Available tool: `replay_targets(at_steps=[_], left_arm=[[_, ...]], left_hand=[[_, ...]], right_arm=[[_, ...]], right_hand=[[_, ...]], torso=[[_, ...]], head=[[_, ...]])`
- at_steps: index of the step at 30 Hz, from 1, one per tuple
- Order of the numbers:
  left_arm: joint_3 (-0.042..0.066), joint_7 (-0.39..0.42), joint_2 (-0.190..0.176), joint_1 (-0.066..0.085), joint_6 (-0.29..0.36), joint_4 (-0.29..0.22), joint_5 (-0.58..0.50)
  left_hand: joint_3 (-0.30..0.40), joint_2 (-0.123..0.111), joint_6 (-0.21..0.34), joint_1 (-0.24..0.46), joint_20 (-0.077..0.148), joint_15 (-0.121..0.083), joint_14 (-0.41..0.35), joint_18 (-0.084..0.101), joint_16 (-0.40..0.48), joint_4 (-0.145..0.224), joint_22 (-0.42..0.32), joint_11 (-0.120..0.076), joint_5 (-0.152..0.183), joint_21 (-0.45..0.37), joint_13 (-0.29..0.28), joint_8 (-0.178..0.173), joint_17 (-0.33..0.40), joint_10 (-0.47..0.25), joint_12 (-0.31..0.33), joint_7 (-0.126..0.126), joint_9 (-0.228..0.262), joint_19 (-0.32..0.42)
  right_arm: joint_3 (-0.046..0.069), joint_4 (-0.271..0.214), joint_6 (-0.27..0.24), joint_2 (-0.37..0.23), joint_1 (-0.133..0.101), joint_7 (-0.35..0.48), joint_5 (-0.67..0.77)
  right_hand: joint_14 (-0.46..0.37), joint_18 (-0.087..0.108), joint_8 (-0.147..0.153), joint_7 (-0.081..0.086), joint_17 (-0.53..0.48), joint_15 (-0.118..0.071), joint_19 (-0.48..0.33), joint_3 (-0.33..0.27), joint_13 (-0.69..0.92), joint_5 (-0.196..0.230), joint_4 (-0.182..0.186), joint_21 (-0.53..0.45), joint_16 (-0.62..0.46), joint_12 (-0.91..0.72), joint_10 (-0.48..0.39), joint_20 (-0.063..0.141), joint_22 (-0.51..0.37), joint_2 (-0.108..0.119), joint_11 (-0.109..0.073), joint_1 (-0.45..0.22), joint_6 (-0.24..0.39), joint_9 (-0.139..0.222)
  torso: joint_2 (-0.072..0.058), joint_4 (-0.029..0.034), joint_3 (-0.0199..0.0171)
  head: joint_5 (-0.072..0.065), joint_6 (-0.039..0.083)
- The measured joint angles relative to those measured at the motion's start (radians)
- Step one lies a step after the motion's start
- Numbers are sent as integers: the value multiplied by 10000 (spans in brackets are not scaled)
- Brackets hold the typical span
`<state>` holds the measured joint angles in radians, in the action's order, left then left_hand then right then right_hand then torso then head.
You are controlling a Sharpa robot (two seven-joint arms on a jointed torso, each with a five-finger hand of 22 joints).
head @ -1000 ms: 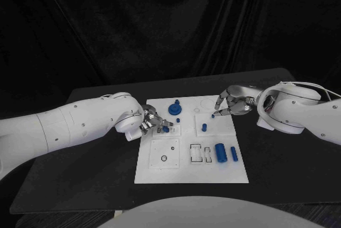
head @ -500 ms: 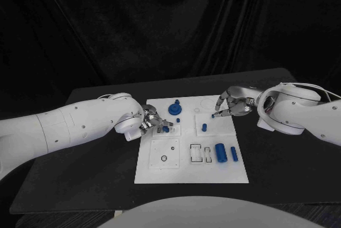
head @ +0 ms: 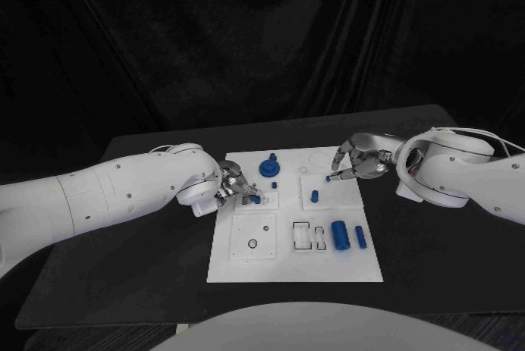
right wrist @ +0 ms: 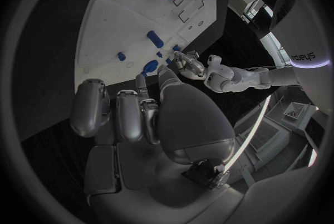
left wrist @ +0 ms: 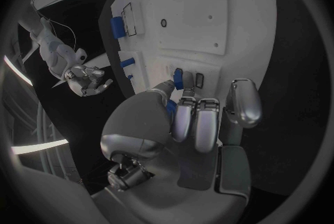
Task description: Assemble the parts on the task board
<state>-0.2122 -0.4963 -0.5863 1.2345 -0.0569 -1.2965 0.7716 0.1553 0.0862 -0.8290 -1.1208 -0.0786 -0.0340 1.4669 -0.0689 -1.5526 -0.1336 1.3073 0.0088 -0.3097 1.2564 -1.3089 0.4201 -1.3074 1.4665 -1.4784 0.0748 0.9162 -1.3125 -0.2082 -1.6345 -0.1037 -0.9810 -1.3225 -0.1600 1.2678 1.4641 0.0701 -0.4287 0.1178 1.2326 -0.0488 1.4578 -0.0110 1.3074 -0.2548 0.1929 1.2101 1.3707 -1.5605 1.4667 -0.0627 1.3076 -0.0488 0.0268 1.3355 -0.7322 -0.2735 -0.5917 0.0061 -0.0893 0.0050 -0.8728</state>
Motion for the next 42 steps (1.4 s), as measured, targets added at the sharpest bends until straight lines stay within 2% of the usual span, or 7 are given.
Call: replay_targets(at_steps=[4, 7, 15, 25, 26, 33, 42], left_arm=[[2, 31, 25, 0, -5, 17, 10], [4, 49, 38, 0, -9, 22, 15], [10, 108, 54, 0, -17, 15, 29], [-6, 164, -143, -7, 152, -267, 41], [-8, 178, -188, -10, 211, -342, 42], [-8, 276, -471, -13, 710, -855, 46], [-8, 425, -671, -13, 1354, -1149, 80]], left_hand=[[170, -15, -1, -119, 0, 0, 0, 1, 0, 114, 0, 0, -192, 0, 0, 3, 0, 0, 0, 1, 3, 0], [373, -51, -74, -236, 0, 0, 0, 1, 0, 222, 0, 0, -205, -38, 0, 21, 0, 0, 0, -69, -24, 0], [1026, -269, -336, -492, 54, -89, -18, 2, 0, 607, 0, -102, -503, -38, 0, -81, 0, 3, 0, -149, -165, -53], [1082, -428, -393, -568, 110, -89, -18, 1, 0, 585, 0, -102, -414, -38, 0, -119, 0, 3, 1, -152, -238, -110], [1212, -428, -413, -567, 133, -89, -18, 1, 0, 714, 0, -102, -392, -38, 0, -119, 0, 3, 1, -156, -242, -132], [1214, -504, -422, -619, 180, -125, 20, 2, 0, 716, 0, -102, -320, 24, 0, -122, 0, 3, 1, -160, -263, -179], [1214, -507, -506, -622, 162, -147, -3, 2, -40, 716, 0, -129, -309, 79, 0, -126, 0, -26, -38, -172, -266, -232]], right_arm=[[0, 0, 2, 2, 0, 0, 0], [0, 0, 3, 3, 0, -1, 0], [-3, 1, 7, 5, 1, -5, 0], [-2, 1, 8, -2, 2, -11, -1], [-2, 1, 8, -3, 5, -11, -1], [-1, 3, 5, -10, 25, -12, -1], [-1, 18, -4, -54, 40, -11, -1]], right_hand=[[0, 0, 0, 0, 0, 0, 0, 2, 0, -43, -1, 0, 0, 0, 0, 0, 0, -4, 0, 4, 0, 0], [0, 0, 0, 0, 0, 0, 0, 28, 1, -85, -27, -3, 0, 0, 0, 0, -1, -57, 0, 57, 0, 0], [0, -1, 0, 0, -9, 0, 0, 63, 3, -204, -63, -36, 0, -2, 0, 0, -1, -81, 0, 81, 0, 0], [0, 0, 0, 0, -9, 0, 0, 54, 3, -300, -110, -36, 0, -2, 0, 0, -2, -80, 0, 81, 0, 0], [0, 0, 0, 0, -9, 0, 0, 55, 3, -301, -110, -36, 0, -2, 0, 0, -2, -81, 0, 81, 0, 0], [0, -1, 0, 0, -9, 0, 0, 54, 3, -302, -109, -78, 0, -2, 0, 0, -3, -80, 0, 80, 0, 0], [0, -1, 0, 0, -8, 0, 0, 83, 6, -302, -138, -78, 0, -8, 0, 0, -3, -98, 0, 98, 0, 0]], torso=[[1, 0, 0], [1, 0, 0], [1, 0, -1], [2, 0, -2], [2, 0, -3], [1, 6, -2], [7, 8, 3]], head=[[-10, 0], [-10, 0], [-26, 0], [-20, 0], [-20, 0], [-41, 0], [-81, 0]])
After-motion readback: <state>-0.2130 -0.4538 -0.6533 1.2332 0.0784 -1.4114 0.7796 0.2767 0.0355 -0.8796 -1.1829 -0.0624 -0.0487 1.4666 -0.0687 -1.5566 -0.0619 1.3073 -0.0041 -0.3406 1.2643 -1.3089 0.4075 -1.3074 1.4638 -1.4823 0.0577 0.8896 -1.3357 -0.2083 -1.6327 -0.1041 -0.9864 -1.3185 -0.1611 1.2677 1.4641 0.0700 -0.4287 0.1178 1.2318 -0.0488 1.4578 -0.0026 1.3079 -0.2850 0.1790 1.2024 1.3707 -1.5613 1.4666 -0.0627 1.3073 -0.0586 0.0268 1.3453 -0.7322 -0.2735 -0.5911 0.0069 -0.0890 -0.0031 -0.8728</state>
